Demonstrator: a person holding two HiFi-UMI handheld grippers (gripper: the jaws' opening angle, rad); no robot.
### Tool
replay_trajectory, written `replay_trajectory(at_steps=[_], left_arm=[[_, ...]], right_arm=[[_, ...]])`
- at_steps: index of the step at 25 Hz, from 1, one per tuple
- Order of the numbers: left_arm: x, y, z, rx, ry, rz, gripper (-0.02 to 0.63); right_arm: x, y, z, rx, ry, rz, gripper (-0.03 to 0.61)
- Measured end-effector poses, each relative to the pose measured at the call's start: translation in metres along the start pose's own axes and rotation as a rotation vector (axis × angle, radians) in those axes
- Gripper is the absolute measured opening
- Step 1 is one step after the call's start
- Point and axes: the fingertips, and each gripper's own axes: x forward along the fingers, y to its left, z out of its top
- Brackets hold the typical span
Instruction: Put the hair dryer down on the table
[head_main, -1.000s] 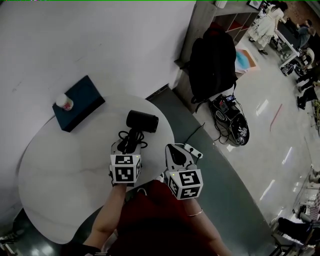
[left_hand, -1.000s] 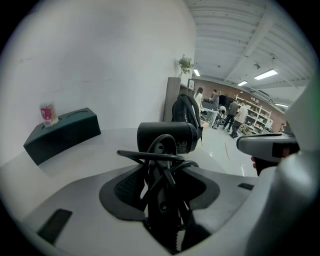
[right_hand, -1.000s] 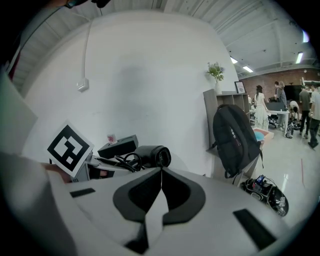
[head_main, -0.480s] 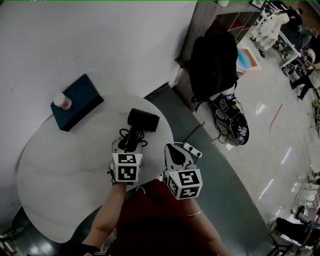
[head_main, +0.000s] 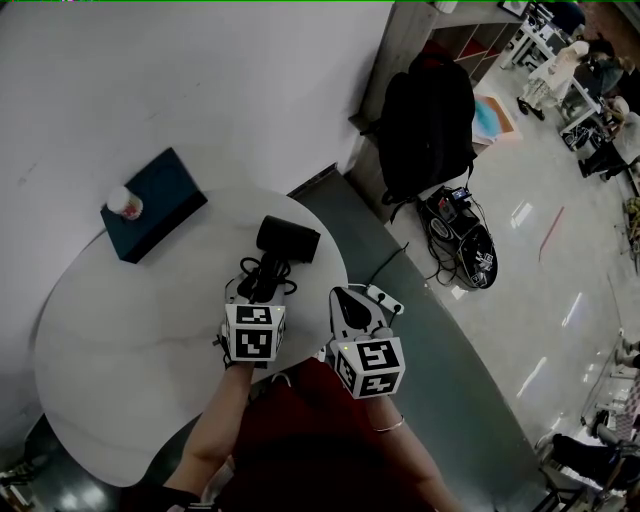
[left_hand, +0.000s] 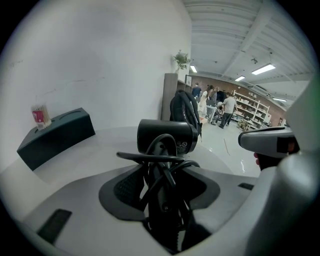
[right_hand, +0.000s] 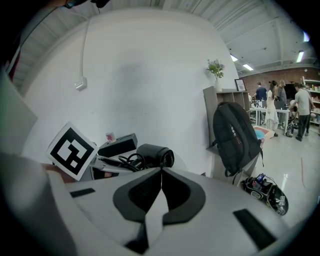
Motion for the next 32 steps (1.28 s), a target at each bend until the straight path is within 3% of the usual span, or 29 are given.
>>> replay_trajectory(at_steps=[13,19,32], left_arm=[[0.003,0.000,-0.002,-0.041,0.008,-0.026,0.212],[0.000,0.000,-0.003,-0.051,0.011,-0.024,0.241],[-0.022,-0.002,-0.001,-0.061,-0.033,-0.025,0.264]], right_arm=[[-0.002,0.003,-0.002,-0.007,0.005,0.006,0.015],[-0.004,0.005,-0.003,-0.009,0.005,0.008,0.015],[-0.011,0.021,-0.004,-0.025,-0.003,0.024,0.015]])
